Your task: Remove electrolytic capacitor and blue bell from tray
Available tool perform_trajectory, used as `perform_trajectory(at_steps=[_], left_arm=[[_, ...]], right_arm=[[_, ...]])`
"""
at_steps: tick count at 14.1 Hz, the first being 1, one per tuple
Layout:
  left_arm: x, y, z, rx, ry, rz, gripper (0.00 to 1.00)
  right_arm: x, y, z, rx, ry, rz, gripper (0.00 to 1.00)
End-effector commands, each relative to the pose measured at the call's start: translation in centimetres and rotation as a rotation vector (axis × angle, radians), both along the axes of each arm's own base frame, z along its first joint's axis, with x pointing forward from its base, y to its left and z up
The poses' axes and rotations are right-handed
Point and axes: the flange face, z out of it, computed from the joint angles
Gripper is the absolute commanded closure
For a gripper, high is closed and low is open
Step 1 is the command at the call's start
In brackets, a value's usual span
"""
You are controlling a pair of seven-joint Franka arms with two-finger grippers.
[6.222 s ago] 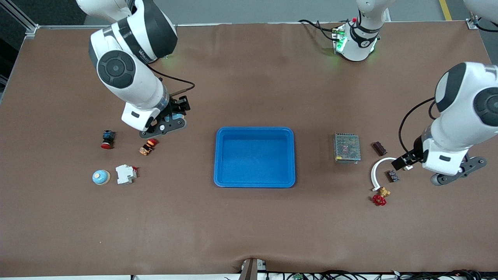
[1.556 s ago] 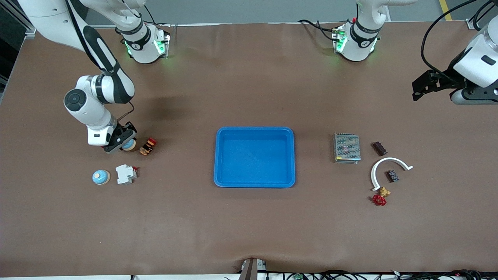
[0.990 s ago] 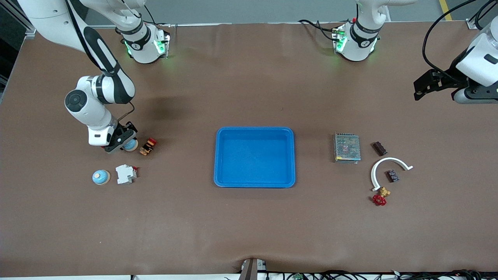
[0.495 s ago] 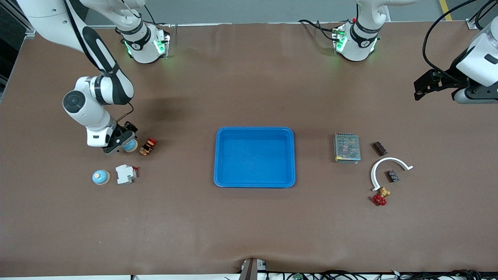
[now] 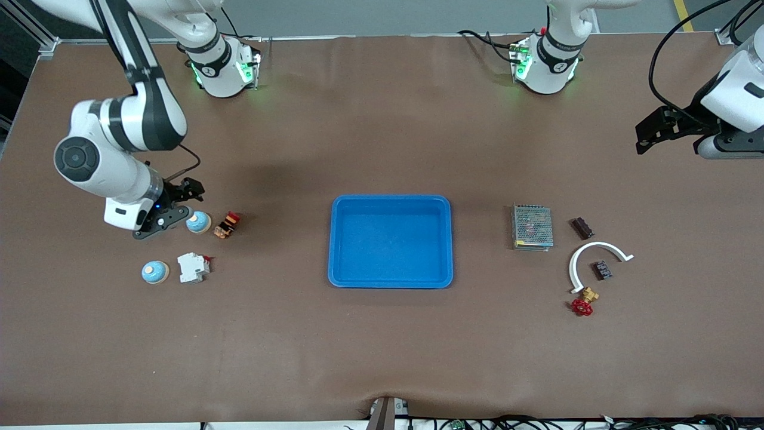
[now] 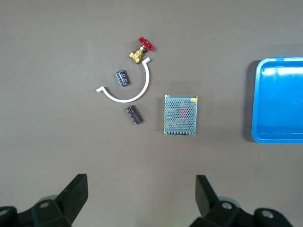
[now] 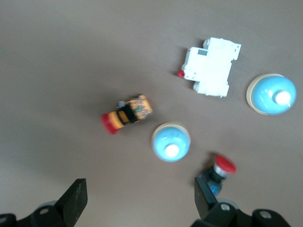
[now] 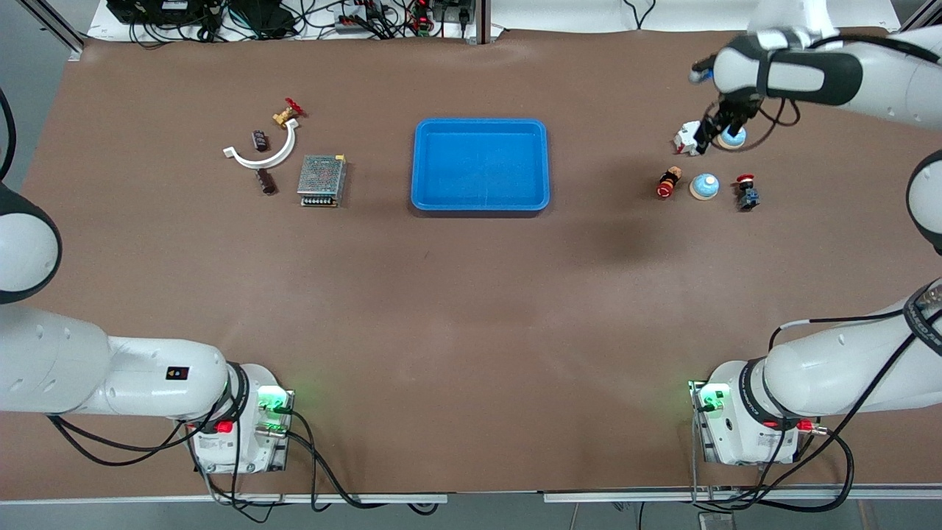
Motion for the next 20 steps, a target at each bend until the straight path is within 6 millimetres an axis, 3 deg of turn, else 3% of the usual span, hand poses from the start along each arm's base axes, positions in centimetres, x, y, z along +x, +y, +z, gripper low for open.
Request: perform_trajectory(at_steps=[1,4,6,8,11,14,17,20], left_arm=[[-0.5,0.1,0.6,-0.019,-0.007,-0.004,0.0],[-0.7,0.0,0.9,-0.02,-0.013,-0.004,0.0],[-1.0,-0.2,0.9,-0.017,0.002,-0.002,0.0],[-1.3,-0.2,0.9,-0.016,0.017,0.0,0.0],[-1.3,-0.2,0.9,-0.015,0.019,-0.001,0.0],[-1.3,-0.2,1.0,-0.016,0.016,-0.009,0.0],[-1.2,-0.1,1.9,-0.018,-0.002,-0.015,0.0],[-1.1,0.0,1.8,-0.012,-0.003,-0.018,0.0]], right_arm=[[1.0,4.0,5.7,-0.037,0.027,-0.092,0.0],[0.5,5.9,13.2,-0.06,0.018,-0.18,0.0],[-0.4,5.0,17.7,-0.058,0.003,-0.205,0.0],[-1.3,3.1,20.7,-0.054,-0.011,-0.237,0.0],[-2.1,-1.6,23.6,-0.04,-0.052,-0.307,0.0],[-2.2,-6.0,24.6,-0.018,-0.067,-0.305,0.0],[-2.0,-7.0,27.7,0.027,-0.125,-0.298,0.0],[-2.0,-8.2,28.1,0.026,-0.136,-0.315,0.0]])
